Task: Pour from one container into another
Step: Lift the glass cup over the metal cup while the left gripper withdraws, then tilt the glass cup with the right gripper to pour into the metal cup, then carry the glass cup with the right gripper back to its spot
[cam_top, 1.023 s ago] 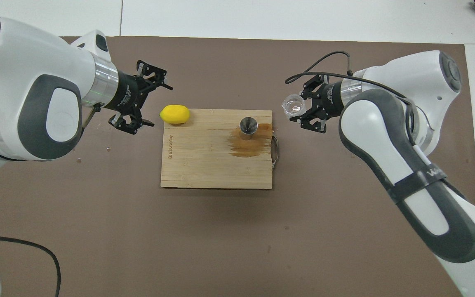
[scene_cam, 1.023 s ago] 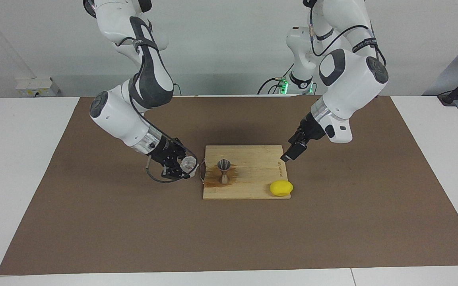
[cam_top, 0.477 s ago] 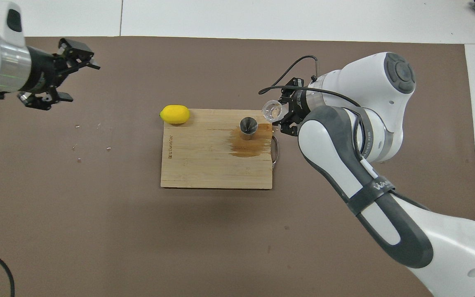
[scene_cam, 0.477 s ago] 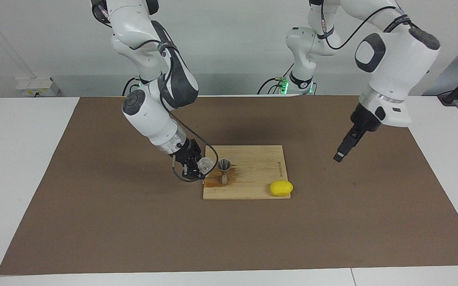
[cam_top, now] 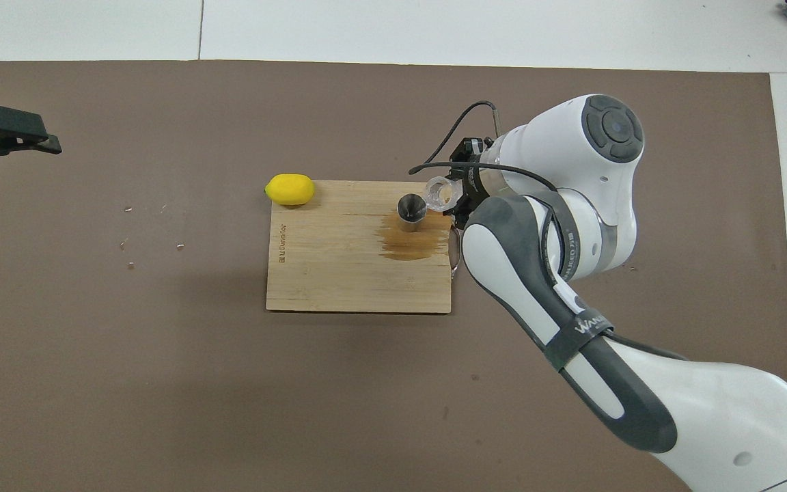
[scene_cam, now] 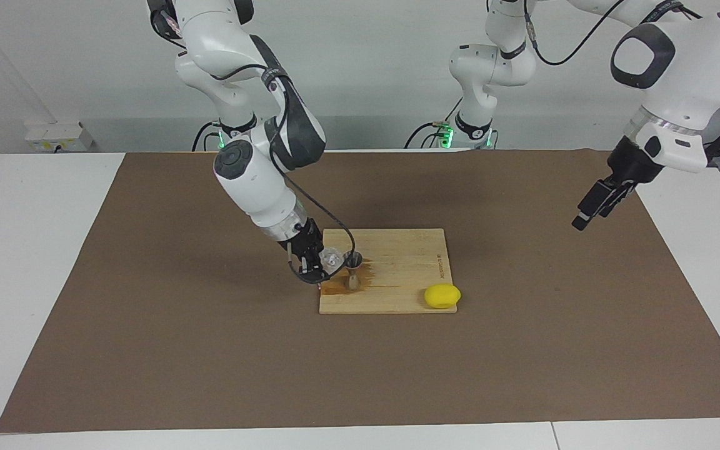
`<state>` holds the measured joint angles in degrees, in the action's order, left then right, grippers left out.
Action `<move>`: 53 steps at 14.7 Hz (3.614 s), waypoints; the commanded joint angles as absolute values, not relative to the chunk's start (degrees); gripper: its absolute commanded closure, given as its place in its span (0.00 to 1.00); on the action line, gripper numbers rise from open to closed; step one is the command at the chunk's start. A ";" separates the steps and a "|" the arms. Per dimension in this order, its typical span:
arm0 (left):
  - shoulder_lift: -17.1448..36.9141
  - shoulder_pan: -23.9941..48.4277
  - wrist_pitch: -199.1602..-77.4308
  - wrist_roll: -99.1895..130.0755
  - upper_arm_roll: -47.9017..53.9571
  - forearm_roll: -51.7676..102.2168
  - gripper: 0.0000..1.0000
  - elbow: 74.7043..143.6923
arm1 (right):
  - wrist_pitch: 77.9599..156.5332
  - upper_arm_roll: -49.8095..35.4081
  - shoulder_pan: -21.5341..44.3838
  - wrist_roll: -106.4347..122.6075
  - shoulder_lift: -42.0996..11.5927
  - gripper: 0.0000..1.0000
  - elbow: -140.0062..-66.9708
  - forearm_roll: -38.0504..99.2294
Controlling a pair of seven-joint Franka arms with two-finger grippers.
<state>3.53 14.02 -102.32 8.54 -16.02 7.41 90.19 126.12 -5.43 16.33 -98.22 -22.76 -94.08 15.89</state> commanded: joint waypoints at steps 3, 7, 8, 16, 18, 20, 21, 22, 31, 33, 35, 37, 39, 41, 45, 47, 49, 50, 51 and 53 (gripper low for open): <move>-0.25 3.11 -92.83 -2.20 -2.60 2.64 0.00 90.62 | 124.28 -5.36 18.01 -99.93 -23.82 1.00 -91.67 11.08; -2.29 0.62 -85.53 -2.20 3.51 0.09 0.00 88.08 | 123.75 -5.45 18.81 -99.93 -24.08 1.00 -90.44 7.30; -2.55 0.62 -84.30 -2.11 3.52 0.17 0.00 87.98 | 123.05 -5.45 18.81 -99.93 -24.08 1.00 -90.27 6.77; -3.60 -0.79 -84.20 -2.46 4.31 0.44 0.00 89.29 | 120.06 -5.54 19.42 -99.93 -24.35 1.00 -88.86 1.94; -3.52 -0.79 -86.48 -2.46 4.31 0.35 0.00 90.35 | 119.88 -5.54 20.04 -99.93 -24.26 1.00 -88.86 0.79; -2.99 -0.62 -86.48 -2.46 4.31 0.35 0.00 90.17 | 119.88 -5.45 20.21 -99.93 -24.35 1.00 -88.86 0.27; -2.99 -0.44 -86.40 -2.46 4.31 0.35 0.00 90.52 | 119.88 -5.54 20.48 -99.93 -24.35 1.00 -88.86 -0.69; -3.25 -0.35 -86.40 -2.46 4.31 0.35 0.00 90.96 | 119.88 -5.54 20.48 -99.93 -24.35 1.00 -88.86 -1.14; -3.78 -0.17 -86.40 -1.93 4.22 0.44 0.00 91.58 | 119.18 -5.54 20.92 -99.93 -24.34 1.00 -88.60 -1.68; -3.78 -0.53 -86.31 -1.93 4.22 0.44 0.00 91.58 | 119.00 -5.62 20.83 -99.84 -25.22 1.00 -86.14 -0.97; -3.78 -0.53 -86.40 -1.93 4.22 0.44 0.00 91.58 | 118.92 -5.62 20.48 -99.76 -25.40 1.00 -85.61 -0.53; -3.78 -0.53 -86.40 -1.93 4.22 0.44 0.00 91.58 | 119.00 -5.62 19.87 -99.76 -25.31 1.00 -85.61 1.92; -3.87 -0.53 -86.40 -1.93 4.22 0.44 0.00 91.58 | 119.00 -5.62 19.34 -99.76 -25.14 1.00 -85.52 3.25; -3.78 -0.53 -86.40 -1.93 4.22 0.44 0.00 91.58 | 119.00 -5.62 19.34 -99.58 -25.14 1.00 -85.52 3.95; -3.78 -0.53 -86.40 -1.93 4.22 0.44 0.00 91.58 | 119.00 -5.62 17.84 -99.14 -25.14 1.00 -85.69 8.08; -3.78 -0.53 -86.40 -1.93 4.22 0.44 0.00 91.58 | 119.00 -5.62 16.80 -98.70 -25.05 1.00 -86.31 8.87; -3.78 -0.53 -86.40 -1.93 4.22 0.44 0.00 91.49 | 119.00 -5.62 15.30 -97.05 -24.96 1.00 -87.01 12.46; -3.78 -0.53 -86.31 -1.93 4.22 0.44 0.00 91.58 | 119.00 -5.62 14.34 -95.38 -24.61 1.00 -87.88 14.39; -3.78 -0.53 -86.40 -1.93 4.22 0.44 0.00 91.50 | 119.00 -5.62 13.37 -93.80 -24.35 1.00 -89.02 15.81; -3.87 -0.53 -86.40 -1.93 4.22 0.44 0.00 91.50 | 119.00 -5.62 11.26 -90.98 -23.56 1.00 -91.13 18.44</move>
